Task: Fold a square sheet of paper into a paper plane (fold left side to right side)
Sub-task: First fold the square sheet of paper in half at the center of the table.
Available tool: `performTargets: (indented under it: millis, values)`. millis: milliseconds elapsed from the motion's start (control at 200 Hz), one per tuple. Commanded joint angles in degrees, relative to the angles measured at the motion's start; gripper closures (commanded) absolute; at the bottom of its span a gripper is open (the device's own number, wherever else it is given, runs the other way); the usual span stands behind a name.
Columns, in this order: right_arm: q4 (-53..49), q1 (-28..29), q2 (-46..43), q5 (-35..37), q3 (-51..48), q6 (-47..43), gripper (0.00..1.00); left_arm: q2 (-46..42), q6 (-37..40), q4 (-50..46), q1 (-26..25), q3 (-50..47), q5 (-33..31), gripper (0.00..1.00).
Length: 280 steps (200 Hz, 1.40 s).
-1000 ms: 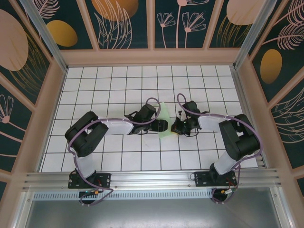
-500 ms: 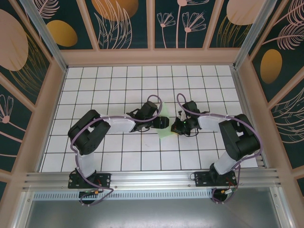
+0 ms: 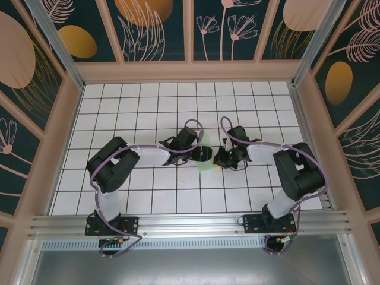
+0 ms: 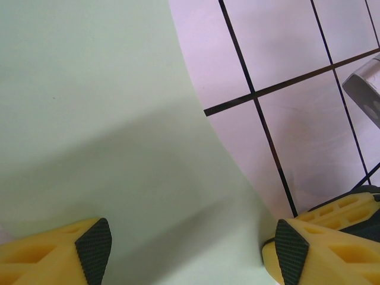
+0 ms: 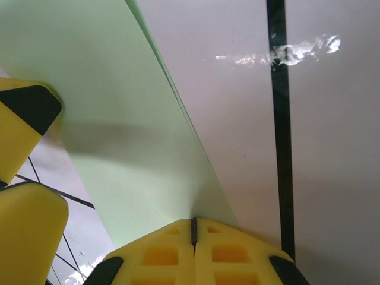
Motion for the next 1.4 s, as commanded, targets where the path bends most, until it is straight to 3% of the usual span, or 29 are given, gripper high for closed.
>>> performTargets:
  millis: [0,1026,1286,1396]
  values:
    - [-5.31,-0.03,2.91,7.08,-0.96,-1.4,0.98,1.38,1.0,-1.24,1.7,-0.15,-4.24,0.23]
    - [-6.55,-0.03,3.32,7.18,-0.43,-2.28,0.97,6.39,6.12,-4.18,10.65,6.33,-3.67,0.19]
    - [-5.98,-0.03,3.29,6.89,-0.12,-2.1,0.97,-1.6,6.69,-4.99,10.68,2.24,-4.1,0.19]
    - [-6.0,0.01,3.36,7.15,0.01,-2.11,0.97,-5.39,5.74,-3.0,10.66,-0.98,0.03,0.23]
